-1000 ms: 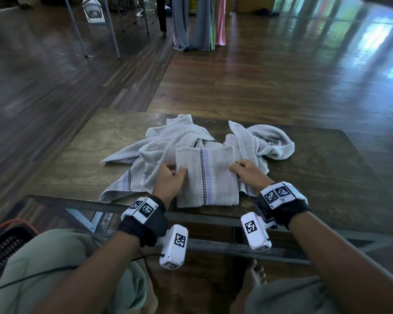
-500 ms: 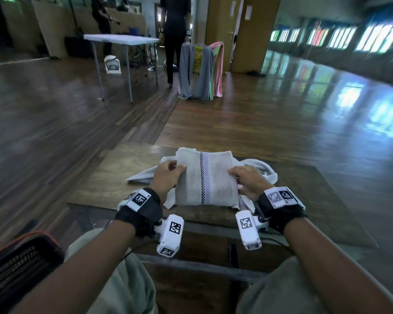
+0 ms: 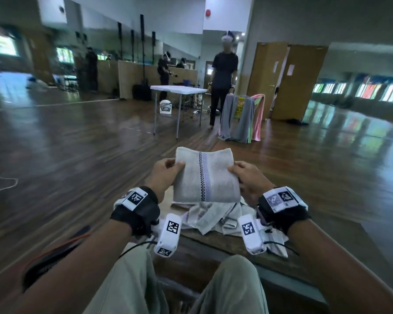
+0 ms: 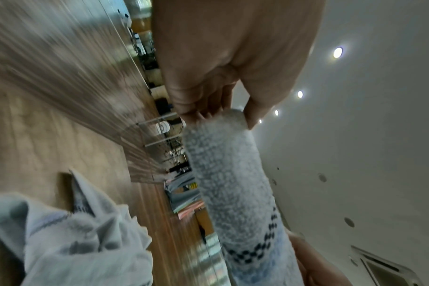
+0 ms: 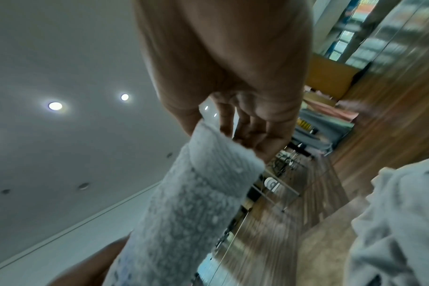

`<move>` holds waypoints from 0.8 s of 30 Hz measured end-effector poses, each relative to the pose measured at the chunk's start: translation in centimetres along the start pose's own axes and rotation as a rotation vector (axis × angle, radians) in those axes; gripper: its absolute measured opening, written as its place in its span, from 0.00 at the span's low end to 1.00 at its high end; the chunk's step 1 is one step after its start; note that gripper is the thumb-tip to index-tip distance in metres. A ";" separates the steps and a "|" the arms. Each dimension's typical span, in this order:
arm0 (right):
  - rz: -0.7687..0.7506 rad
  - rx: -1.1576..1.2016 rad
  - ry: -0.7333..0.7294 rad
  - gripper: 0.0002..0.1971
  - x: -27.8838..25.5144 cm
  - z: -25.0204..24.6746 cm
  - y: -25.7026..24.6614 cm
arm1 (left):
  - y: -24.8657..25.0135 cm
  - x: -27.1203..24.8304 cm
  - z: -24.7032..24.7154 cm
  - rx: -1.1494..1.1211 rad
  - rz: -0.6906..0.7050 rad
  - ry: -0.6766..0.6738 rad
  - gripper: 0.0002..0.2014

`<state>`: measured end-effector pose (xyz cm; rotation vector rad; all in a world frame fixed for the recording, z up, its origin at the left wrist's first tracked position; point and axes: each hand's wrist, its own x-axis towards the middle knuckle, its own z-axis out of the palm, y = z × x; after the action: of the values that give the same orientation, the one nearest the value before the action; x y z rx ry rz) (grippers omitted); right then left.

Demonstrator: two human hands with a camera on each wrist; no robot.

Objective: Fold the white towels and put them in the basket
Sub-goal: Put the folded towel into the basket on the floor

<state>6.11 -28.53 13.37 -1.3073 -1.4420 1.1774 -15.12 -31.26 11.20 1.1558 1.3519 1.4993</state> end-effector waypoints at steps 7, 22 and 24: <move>-0.049 -0.014 -0.252 0.12 2.6 9.6 -1.2 | 0.3 -1.9 -8.6 -0.060 0.000 0.236 0.08; -0.016 -0.178 -0.724 0.13 3.5 34.4 4.3 | -9.4 -7.2 -27.7 0.090 -0.199 0.777 0.11; 0.028 -0.219 -0.756 0.09 3.8 37.0 6.5 | -12.5 -7.2 -29.5 0.081 -0.240 0.809 0.13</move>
<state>-28.97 -28.49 -0.62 -1.0591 -2.1373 1.6725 -41.78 -44.62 -2.48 0.3822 2.0052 1.8173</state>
